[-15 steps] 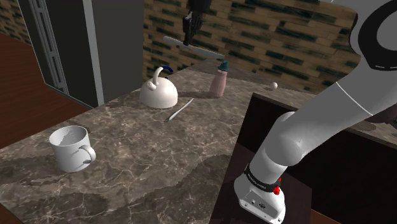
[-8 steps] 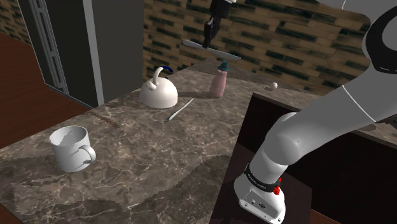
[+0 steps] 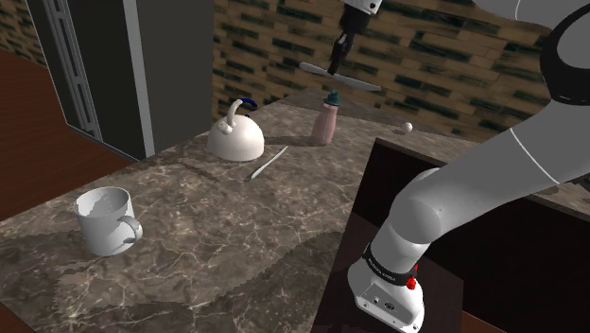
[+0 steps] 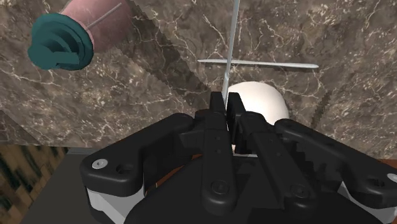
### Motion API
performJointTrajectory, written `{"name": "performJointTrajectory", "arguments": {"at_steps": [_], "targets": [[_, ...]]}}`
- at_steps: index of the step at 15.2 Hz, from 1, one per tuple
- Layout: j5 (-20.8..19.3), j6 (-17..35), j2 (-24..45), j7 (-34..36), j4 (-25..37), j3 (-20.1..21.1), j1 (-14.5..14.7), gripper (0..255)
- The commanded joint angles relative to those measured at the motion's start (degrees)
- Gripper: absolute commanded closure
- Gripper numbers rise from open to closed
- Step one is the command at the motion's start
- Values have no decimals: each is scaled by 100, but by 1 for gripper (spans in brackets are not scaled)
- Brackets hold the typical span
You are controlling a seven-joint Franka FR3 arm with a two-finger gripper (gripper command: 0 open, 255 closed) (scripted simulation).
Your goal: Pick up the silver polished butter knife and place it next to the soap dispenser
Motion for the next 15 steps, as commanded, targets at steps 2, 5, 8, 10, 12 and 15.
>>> {"name": "performJointTrajectory", "arguments": {"at_steps": [2,5,8,10,12,15], "targets": [[-28,181,-64,-71,-246,-46,-25,255],[-43,405,-119,-79,-525,-53,-37,255],[-57,630,-163,-88,-793,-63,-49,255],[-66,780,-186,-95,-966,-71,-57,255],[-74,930,-204,-102,-1135,-79,-64,255],[-85,1157,-222,-115,-1379,-94,-74,255]]}}
